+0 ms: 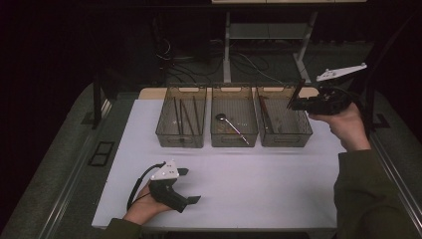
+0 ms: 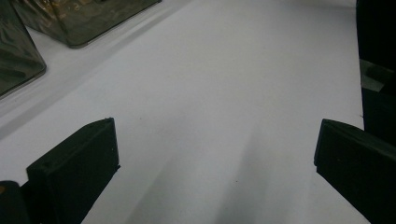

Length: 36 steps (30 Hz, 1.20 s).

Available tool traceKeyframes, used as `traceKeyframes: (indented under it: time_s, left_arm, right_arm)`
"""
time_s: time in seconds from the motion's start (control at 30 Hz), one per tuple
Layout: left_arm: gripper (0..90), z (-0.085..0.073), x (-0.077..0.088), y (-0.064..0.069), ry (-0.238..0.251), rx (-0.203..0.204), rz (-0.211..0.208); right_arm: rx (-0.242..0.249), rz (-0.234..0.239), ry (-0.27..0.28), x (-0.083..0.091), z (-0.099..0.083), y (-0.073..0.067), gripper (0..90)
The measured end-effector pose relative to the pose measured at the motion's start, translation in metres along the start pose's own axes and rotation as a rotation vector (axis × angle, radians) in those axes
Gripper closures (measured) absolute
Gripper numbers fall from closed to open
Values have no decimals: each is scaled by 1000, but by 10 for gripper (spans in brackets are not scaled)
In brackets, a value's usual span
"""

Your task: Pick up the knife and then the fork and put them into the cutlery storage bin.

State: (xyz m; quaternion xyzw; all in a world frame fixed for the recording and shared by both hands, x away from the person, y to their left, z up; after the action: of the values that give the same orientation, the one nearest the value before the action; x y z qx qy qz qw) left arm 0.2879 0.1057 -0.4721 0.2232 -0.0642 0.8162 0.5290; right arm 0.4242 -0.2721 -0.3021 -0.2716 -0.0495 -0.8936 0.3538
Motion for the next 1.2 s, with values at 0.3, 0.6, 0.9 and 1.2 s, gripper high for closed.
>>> traceKeyframes:
  time_s: [0.3,0.6,0.9,1.2]
  left_arm:
    - [0,2,2,-4,20,12,8]
    - [0,2,3,-11,25,5,21]
    - [0,2,5,-12,24,0,27]
    - [0,2,4,-11,20,0,27]
  right_arm:
    - [-34,-93,-56,1,-9,41,769]
    - [-47,-153,-158,-8,-28,65,770]
    - [-79,-163,-220,-15,-50,76,769]
    - [-89,-162,-236,-23,-60,79,767]
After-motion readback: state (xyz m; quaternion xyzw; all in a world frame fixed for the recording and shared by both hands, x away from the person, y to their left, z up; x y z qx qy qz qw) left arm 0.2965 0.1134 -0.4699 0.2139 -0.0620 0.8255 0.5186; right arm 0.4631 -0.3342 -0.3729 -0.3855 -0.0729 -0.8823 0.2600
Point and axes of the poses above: each handheld gripper's, and its own axes: x roughly backward along the jaws, z roughly out of its top, y roughly to its right, the point moved 6 cm from there along -x, roughly forward along the jaws, and after that the axes turned 7 degrees about y, right-handed, at the moved point
